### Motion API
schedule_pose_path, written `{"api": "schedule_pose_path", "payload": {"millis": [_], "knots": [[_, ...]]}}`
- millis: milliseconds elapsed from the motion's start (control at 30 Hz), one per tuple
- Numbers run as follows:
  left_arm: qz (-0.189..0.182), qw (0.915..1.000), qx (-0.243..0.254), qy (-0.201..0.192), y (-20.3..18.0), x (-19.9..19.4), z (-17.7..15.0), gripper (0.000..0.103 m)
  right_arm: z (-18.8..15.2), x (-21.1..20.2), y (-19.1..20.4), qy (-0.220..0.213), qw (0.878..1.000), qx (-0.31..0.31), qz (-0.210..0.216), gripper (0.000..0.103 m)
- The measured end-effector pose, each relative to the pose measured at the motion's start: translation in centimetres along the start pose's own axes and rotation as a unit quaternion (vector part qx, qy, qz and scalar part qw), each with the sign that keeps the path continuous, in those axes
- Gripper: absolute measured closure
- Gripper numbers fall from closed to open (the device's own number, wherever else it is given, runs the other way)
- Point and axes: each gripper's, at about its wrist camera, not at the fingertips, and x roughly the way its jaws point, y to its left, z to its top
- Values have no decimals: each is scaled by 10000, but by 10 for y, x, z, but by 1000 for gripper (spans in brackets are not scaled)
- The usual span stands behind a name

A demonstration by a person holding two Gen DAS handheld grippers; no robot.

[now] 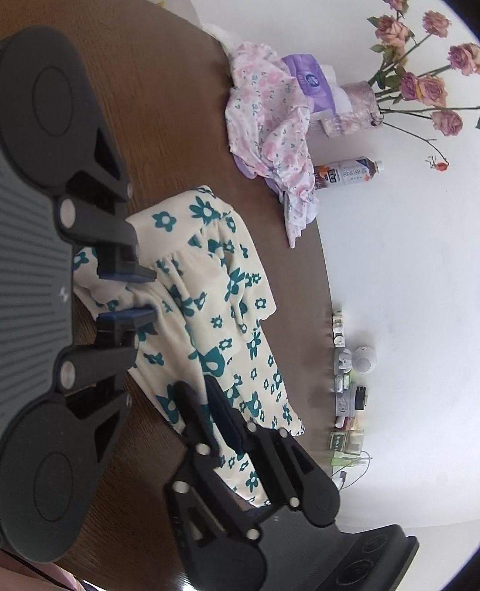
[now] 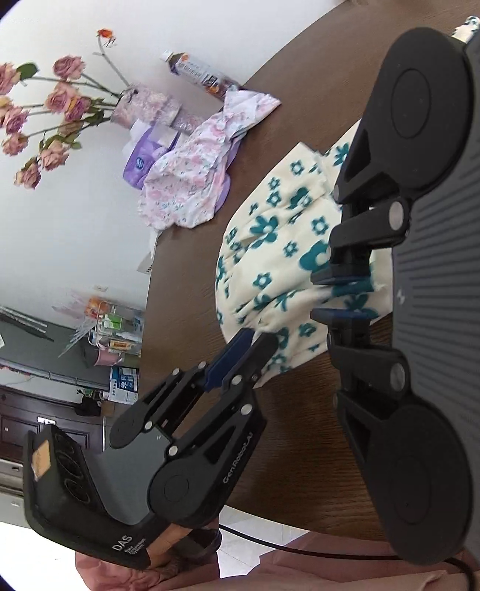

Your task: Fold clothes

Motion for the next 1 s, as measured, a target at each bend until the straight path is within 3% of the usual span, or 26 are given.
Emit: {"api": "schedule_pose_path", "payload": {"millis": [67,133,167,267,333,467,567,733,1000], "knots": [[-24,10000,-49,-18,2,0,-1,89,3,8,2,21,10000,-90,30,70],[-50,9999,-110,-29,4,-1,-2,89,6,16,4,43,9998,-181,61,69],[-55,9999,-119,-30,4,-1,-2,89,8,20,5,56,9997,-221,77,70],[-67,9999,-117,-20,4,-1,-2,88,4,20,-2,168,9996,-161,162,93],[-68,9999,-131,-2,4,-1,-2,88,-1,14,-6,225,9994,-223,123,98],[-74,9997,-252,4,6,-2,-4,86,-14,5,-9,279,9988,-406,37,99],[-164,9988,-454,-56,9,-11,0,86,-21,5,-10,126,9997,-197,12,99],[-124,9967,-578,-557,11,-27,19,86,-25,3,-15,25,9998,176,60,99],[-4,9990,-446,-12,10,9,17,87,-22,3,-11,110,9998,174,-54,99]]}}
